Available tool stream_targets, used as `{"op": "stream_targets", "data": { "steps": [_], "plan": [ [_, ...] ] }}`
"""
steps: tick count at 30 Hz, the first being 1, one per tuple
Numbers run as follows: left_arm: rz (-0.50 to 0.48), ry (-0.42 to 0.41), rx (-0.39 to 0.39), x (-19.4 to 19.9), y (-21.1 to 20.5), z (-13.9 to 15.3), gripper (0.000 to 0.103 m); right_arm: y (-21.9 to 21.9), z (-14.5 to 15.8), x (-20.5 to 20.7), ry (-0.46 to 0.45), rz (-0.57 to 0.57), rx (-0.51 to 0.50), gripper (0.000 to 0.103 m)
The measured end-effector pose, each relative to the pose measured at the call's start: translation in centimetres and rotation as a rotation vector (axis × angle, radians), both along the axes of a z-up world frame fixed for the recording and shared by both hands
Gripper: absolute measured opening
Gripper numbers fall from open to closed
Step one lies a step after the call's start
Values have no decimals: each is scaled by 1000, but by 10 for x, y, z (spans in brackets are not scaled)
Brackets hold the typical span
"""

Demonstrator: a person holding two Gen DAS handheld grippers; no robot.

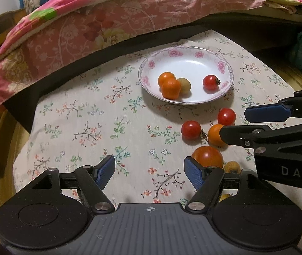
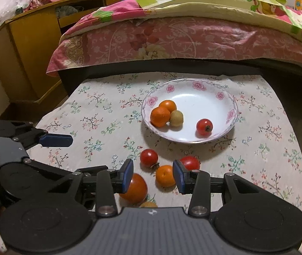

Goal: Organize fruits
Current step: 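Move both open grippers back toward the remaining fruits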

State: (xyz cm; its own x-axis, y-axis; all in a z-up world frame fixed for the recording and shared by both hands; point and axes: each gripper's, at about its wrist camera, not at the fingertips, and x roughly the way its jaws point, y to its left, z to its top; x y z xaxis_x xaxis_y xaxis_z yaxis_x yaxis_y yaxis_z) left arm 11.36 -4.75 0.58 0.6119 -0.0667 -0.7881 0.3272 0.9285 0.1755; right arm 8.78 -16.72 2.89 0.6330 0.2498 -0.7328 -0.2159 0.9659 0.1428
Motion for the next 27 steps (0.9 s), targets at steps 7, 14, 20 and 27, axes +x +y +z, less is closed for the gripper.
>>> {"op": "stream_targets", "data": {
  "steps": [7,14,20,27],
  "plan": [
    [6,2,-13,-8,0,-1,78,0,2,-10,-9,-21,-3,40],
    [12,12,-20,-10,4,-3,78,1,2,-12,-6,-30,-19,40],
    [8,18,-21,-12,4,-4,78,3,1,-12,-3,-25,-29,40],
    [-6,23,-19,-15,0,-6,78,3,0,-13,1,-27,-35,40]
  ]
}}
